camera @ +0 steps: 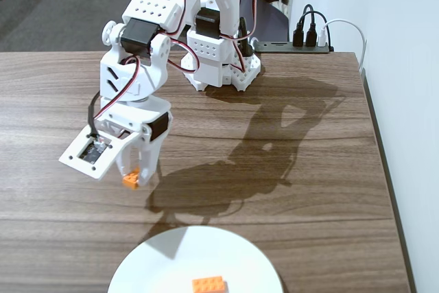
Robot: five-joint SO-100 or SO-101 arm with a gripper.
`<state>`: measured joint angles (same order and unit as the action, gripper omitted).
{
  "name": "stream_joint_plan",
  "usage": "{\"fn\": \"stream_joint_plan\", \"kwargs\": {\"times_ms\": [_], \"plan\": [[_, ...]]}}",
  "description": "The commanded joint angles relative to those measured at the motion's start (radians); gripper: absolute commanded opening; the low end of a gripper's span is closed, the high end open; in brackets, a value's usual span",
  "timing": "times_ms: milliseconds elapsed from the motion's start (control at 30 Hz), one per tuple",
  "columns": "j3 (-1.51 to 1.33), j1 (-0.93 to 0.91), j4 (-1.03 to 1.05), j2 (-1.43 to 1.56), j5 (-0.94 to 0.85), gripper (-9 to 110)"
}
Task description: Grasp a lego block and put it on the plate.
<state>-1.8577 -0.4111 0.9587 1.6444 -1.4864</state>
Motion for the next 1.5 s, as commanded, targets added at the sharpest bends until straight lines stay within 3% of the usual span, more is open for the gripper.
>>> {"fn": "stream_joint_plan", "kwargs": {"times_ms": [0, 400, 1467], "plan": [[0.043, 0.008, -0.063, 0.071, -0.025, 5], [0.104, 0.051, -0.201, 0.06, -0.077, 5], [0.514, 0.27, -0.011, -0.337, 0.066, 5]]}}
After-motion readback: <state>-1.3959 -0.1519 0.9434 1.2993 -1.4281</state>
